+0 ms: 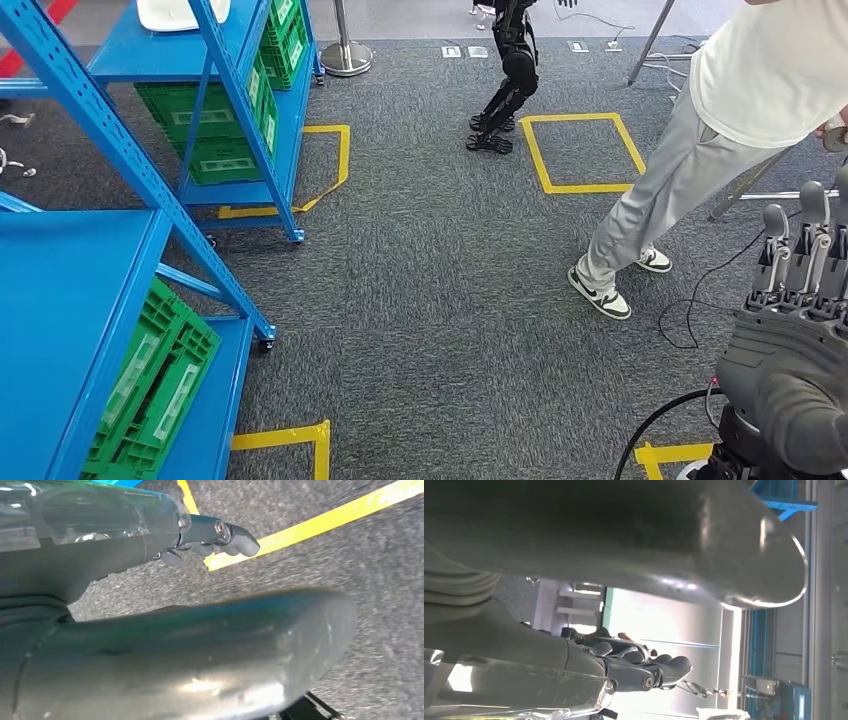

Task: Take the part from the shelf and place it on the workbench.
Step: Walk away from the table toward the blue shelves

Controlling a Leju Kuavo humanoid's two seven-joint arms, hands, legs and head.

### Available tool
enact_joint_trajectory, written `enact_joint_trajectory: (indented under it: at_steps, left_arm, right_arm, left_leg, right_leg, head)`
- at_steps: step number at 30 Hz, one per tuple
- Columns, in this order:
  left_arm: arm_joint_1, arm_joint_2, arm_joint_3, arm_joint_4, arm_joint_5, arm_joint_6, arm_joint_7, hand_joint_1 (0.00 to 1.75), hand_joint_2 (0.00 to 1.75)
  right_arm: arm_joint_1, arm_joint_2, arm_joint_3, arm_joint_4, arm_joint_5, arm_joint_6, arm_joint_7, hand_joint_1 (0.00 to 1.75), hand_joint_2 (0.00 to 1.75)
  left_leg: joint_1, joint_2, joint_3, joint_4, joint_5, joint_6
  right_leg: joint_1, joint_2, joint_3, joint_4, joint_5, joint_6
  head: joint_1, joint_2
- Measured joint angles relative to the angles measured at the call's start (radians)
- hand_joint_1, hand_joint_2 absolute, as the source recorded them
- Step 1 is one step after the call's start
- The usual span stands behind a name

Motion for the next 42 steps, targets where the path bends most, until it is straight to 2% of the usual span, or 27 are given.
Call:
enact_joint_trajectory:
  at_steps: [1,2,5,6,7,9,11,12,13,14,15,17,18,19,21,23,24,25,27,28,29,30,32,33,34,38,42]
  left_arm:
    - [0.000,0.001,0.000,0.000,0.000,0.000,0.000,0.00,0.00]
    - [-0.001,0.001,0.000,0.000,0.001,0.000,0.000,0.00,0.00]
    - [-0.003,0.003,0.000,0.000,0.001,0.000,-0.001,0.00,0.00]
    - [-0.006,0.003,0.000,0.000,0.001,0.000,-0.002,0.00,0.00]
    - [-0.009,0.003,0.000,0.000,0.001,0.000,-0.002,0.00,0.00]
    - [-0.011,0.002,0.000,0.000,0.001,0.000,-0.002,0.00,0.00]
    - [-0.006,0.003,0.000,0.000,0.001,0.000,0.000,0.00,0.00]
    - [-0.003,0.003,0.000,0.000,0.001,0.000,0.000,0.00,0.00]
    - [-0.001,0.003,0.000,0.001,0.001,0.000,0.001,0.00,0.00]
    - [-0.001,0.004,0.000,0.001,0.001,0.001,0.002,0.00,0.00]
    - [0.001,0.004,0.000,0.001,0.001,0.001,0.002,0.00,0.00]
    - [0.005,0.005,0.000,0.001,0.001,0.001,0.003,0.00,0.00]
    - [0.006,0.005,0.000,0.002,0.001,0.002,0.004,0.00,0.00]
    - [0.006,0.005,0.000,0.002,0.001,0.004,0.004,0.00,0.00]
    - [0.003,0.004,0.000,0.002,-0.001,0.012,0.006,0.00,0.00]
    - [0.002,0.005,0.000,0.003,-0.005,0.024,0.010,0.00,0.00]
    - [0.003,0.004,0.000,0.003,-0.007,0.028,0.012,0.00,0.00]
    - [0.003,0.004,0.000,0.004,-0.008,0.029,0.016,0.00,0.00]
    - [0.004,0.003,0.000,0.004,-0.008,0.030,0.020,0.00,0.00]
    - [0.003,0.003,0.000,0.005,-0.008,0.030,0.022,0.00,0.00]
    - [0.003,0.003,0.000,0.005,-0.008,0.030,0.022,0.00,0.00]
    - [0.003,0.002,0.000,0.005,-0.008,0.030,0.022,0.00,0.00]
    - [0.002,0.000,0.001,0.005,-0.006,0.030,0.022,0.00,0.00]
    - [0.001,-0.001,0.001,0.005,-0.004,0.030,0.022,0.00,0.00]
    - [0.000,-0.002,0.001,0.006,-0.003,0.030,0.021,0.00,0.00]
    - [-0.003,-0.002,0.001,0.006,0.001,0.030,0.017,0.00,0.00]
    - [-0.003,0.000,0.008,0.007,0.045,0.023,-0.010,0.00,0.00]
  right_arm:
    - [0.000,0.000,0.000,0.001,0.000,0.000,0.000,0.00,0.00]
    - [0.001,0.001,0.001,0.002,0.000,0.000,0.001,0.00,0.00]
    - [0.002,0.002,0.002,0.005,0.000,0.000,0.003,0.00,0.00]
    - [0.002,0.003,0.002,0.005,0.000,0.000,0.003,0.00,0.00]
    - [0.001,0.003,0.003,0.005,0.000,0.000,0.003,0.00,0.00]
    - [0.001,0.004,0.004,0.005,0.000,0.000,0.003,0.00,0.00]
    - [0.001,0.004,0.004,0.006,0.000,0.000,0.003,0.00,0.00]
    - [0.001,0.004,0.005,0.006,0.000,0.000,0.003,0.00,0.00]
    - [0.001,0.004,0.005,0.006,0.000,0.000,0.003,0.00,0.00]
    - [0.001,0.004,0.005,0.007,0.000,0.000,0.003,0.00,0.00]
    - [0.001,0.004,0.005,0.007,0.000,0.000,0.003,0.00,0.00]
    - [0.002,0.005,0.005,0.008,-0.002,0.000,0.003,0.00,0.00]
    - [0.001,0.005,0.005,0.009,-0.004,0.000,0.004,0.00,0.00]
    - [0.001,0.005,0.005,0.010,-0.005,0.000,0.005,0.00,0.00]
    - [-0.002,0.004,0.005,0.009,-0.007,0.000,0.007,0.00,0.00]
    - [-0.003,0.003,0.005,0.008,-0.007,-0.001,0.007,0.00,0.00]
    - [-0.003,0.003,0.005,0.009,-0.007,-0.002,0.007,0.00,0.00]
    - [-0.003,0.003,0.005,0.011,-0.007,-0.002,0.007,0.00,0.00]
    - [-0.001,0.003,0.005,0.015,-0.008,-0.003,0.007,0.00,0.00]
    - [-0.001,0.003,0.005,0.016,-0.008,-0.003,0.007,0.00,0.00]
    - [0.000,0.003,0.005,0.016,-0.008,-0.004,0.007,0.00,0.00]
    - [0.002,0.003,0.005,0.016,-0.008,-0.005,0.007,0.00,0.00]
    - [0.005,0.003,0.005,0.017,-0.007,-0.007,0.007,0.00,0.00]
    - [0.007,0.002,0.005,0.018,-0.007,-0.008,0.007,0.00,0.00]
    - [0.009,0.001,0.005,0.018,-0.007,-0.009,0.008,0.00,0.00]
    - [0.008,0.000,0.005,0.016,-0.007,-0.010,0.010,0.00,0.00]
    - [0.007,0.000,0.005,0.015,-0.006,-0.008,0.013,0.00,0.00]
  left_leg:
    - [0.001,0.001,0.008,0.000,-0.011,-0.007]
    - [0.001,0.002,0.013,-0.001,-0.021,-0.015]
    - [0.000,0.006,0.026,0.009,-0.032,-0.033]
    - [0.001,0.006,0.017,0.040,-0.022,-0.038]
    - [0.002,0.005,-0.013,0.093,-0.009,-0.043]
    - [0.004,0.004,-0.118,0.241,-0.008,-0.051]
    - [0.004,0.004,-0.227,0.331,-0.074,-0.054]
    - [0.004,0.004,-0.265,0.337,-0.115,-0.054]
    - [0.004,0.005,-0.292,0.319,-0.140,-0.053]
    - [0.004,0.006,-0.309,0.282,-0.133,-0.051]
    - [0.004,0.008,-0.319,0.234,-0.077,-0.049]
    - [0.000,0.012,-0.326,0.157,0.098,-0.038]
    - [-0.003,0.013,-0.324,0.141,0.161,-0.031]
    - [-0.005,0.012,-0.321,0.137,0.181,-0.024]
    - [-0.003,0.010,-0.302,0.129,0.163,-0.012]
    - [0.001,0.008,-0.267,0.106,0.148,-0.002]
    - [0.001,0.007,-0.244,0.093,0.139,0.001]
    - [0.001,0.007,-0.221,0.082,0.129,0.003]
    - [-0.001,0.004,-0.175,0.068,0.105,0.004]
    - [-0.003,0.002,-0.152,0.065,0.091,0.006]
    - [-0.005,0.000,-0.130,0.064,0.077,0.007]
    - [-0.009,-0.001,-0.109,0.064,0.062,0.007]
    - [-0.015,-0.003,-0.080,0.065,0.035,0.006]
    - [-0.016,-0.004,-0.075,0.066,0.025,0.002]
    - [-0.017,-0.005,-0.075,0.069,0.017,-0.002]
    - [-0.018,-0.002,-0.072,0.072,0.015,0.005]
    - [-0.018,-0.002,-0.070,0.069,0.019,0.003]
  right_leg:
    - [0.000,-0.001,0.021,-0.055,0.014,0.000]
    - [0.003,-0.001,0.034,-0.084,0.013,-0.006]
    - [0.008,0.001,0.055,-0.097,-0.018,-0.035]
    - [0.007,0.002,0.068,-0.102,-0.026,-0.042]
    - [0.006,0.002,0.085,-0.107,-0.035,-0.048]
    - [0.003,0.000,0.123,-0.120,-0.056,-0.056]
    - [0.000,-0.001,0.169,-0.132,-0.083,-0.057]
    - [-0.002,0.000,0.196,-0.138,-0.098,-0.056]
    - [-0.004,0.001,0.224,-0.144,-0.114,-0.054]
    - [-0.007,0.003,0.254,-0.150,-0.132,-0.051]
    - [-0.008,0.004,0.283,-0.156,-0.151,-0.047]
    - [-0.010,0.007,0.326,-0.163,-0.188,-0.034]
    - [-0.010,0.009,0.340,-0.171,-0.200,-0.027]
    - [-0.011,0.010,0.349,-0.177,-0.205,-0.019]
    - [-0.011,0.009,0.339,-0.145,-0.178,-0.007]
    - [-0.010,0.007,0.269,-0.018,-0.135,-0.002]
    - [-0.009,0.005,0.220,0.053,-0.138,-0.002]
    - [-0.006,0.005,0.176,0.106,-0.167,-0.002]
    - [-0.001,0.004,0.111,0.142,-0.262,-0.003]
    - [0.001,0.004,0.091,0.129,-0.290,-0.006]
    - [0.003,0.004,0.079,0.099,-0.283,-0.011]
    - [0.007,0.005,0.073,0.054,-0.235,-0.020]
    - [0.019,0.005,0.061,-0.035,-0.092,-0.044]
    - [0.025,0.005,0.057,-0.061,-0.041,-0.053]
    - [0.029,0.006,0.054,-0.075,-0.017,-0.058]
    - [0.030,0.008,0.062,-0.089,-0.013,-0.040]
    - [0.030,0.008,0.065,-0.092,-0.021,-0.048]
  head:
    - [0.001,0.000]
    - [0.001,0.000]
    - [-0.005,0.000]
    - [-0.009,0.000]
    - [-0.013,0.000]
    - [-0.021,0.000]
    - [-0.029,0.000]
    - [-0.033,0.000]
    - [-0.037,0.000]
    - [-0.041,0.000]
    - [-0.046,0.000]
    - [-0.057,0.000]
    - [-0.061,0.000]
    - [-0.064,0.000]
    - [-0.063,0.000]
    - [-0.053,0.000]
    - [-0.045,0.000]
    - [-0.041,0.000]
    - [-0.033,0.000]
    - [-0.028,0.000]
    - [-0.023,0.000]
    - [-0.017,0.000]
    - [-0.012,0.000]
    - [-0.013,0.000]
    - [-0.013,0.000]
    - [-0.016,0.000]
    - [-0.021,0.000]
